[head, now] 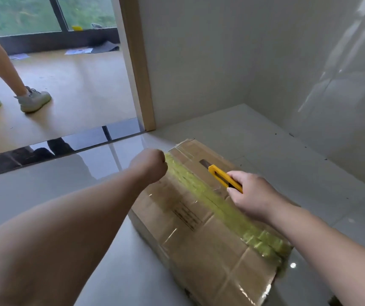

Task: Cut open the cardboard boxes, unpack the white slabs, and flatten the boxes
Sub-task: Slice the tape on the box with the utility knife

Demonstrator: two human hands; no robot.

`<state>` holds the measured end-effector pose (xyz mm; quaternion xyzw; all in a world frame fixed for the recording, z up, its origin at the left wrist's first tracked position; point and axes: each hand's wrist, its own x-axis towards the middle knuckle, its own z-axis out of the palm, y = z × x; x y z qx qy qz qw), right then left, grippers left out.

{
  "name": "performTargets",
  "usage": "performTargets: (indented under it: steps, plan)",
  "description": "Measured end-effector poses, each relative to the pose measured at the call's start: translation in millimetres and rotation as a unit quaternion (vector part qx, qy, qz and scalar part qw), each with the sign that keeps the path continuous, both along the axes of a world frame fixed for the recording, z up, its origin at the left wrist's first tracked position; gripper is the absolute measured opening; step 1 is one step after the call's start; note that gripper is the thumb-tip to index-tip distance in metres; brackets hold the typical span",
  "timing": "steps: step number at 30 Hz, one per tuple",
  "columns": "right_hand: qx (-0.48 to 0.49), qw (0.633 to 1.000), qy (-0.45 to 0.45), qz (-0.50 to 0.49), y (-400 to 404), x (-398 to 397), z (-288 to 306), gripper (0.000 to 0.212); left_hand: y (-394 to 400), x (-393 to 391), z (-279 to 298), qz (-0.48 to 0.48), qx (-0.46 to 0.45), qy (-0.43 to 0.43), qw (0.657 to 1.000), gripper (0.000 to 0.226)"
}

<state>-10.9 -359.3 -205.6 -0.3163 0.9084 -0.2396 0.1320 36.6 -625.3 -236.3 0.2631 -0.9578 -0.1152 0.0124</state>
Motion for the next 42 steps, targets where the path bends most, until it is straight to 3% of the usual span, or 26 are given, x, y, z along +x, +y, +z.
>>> performTargets:
  steps: [4, 11, 20, 25, 30, 42]
  plan:
    - [0.07, 0.997, 0.038, -0.016, -68.0, -7.7, 2.4, 0.009, -53.1, -19.7, -22.4, 0.039, 0.073, 0.023, 0.996, 0.024]
    - [0.118, 0.992, 0.035, -0.027, -132.6, -14.2, -7.4, 0.007, -70.0, -35.3, -41.9, 0.0, 0.213, 0.092, 0.973, 0.021]
    - [0.146, 0.985, 0.077, 0.051, -157.5, -30.8, -31.0, 0.012, -75.8, -34.2, -39.4, 0.062, 0.218, 0.038, 0.973, 0.017]
    - [0.15, 0.984, 0.067, 0.063, -156.6, -33.2, -32.4, 0.022, -69.5, -32.1, -39.1, 0.102, 0.259, 0.059, 0.959, 0.021]
    - [0.118, 0.987, 0.071, 0.084, -157.3, -31.7, -34.1, 0.019, -68.6, -30.2, -41.2, 0.109, 0.274, 0.068, 0.953, 0.022]
    - [0.165, 0.978, 0.081, 0.095, -167.3, -21.2, -27.4, 0.006, -66.9, -28.3, -47.9, 0.089, 0.275, 0.087, 0.953, 0.022]
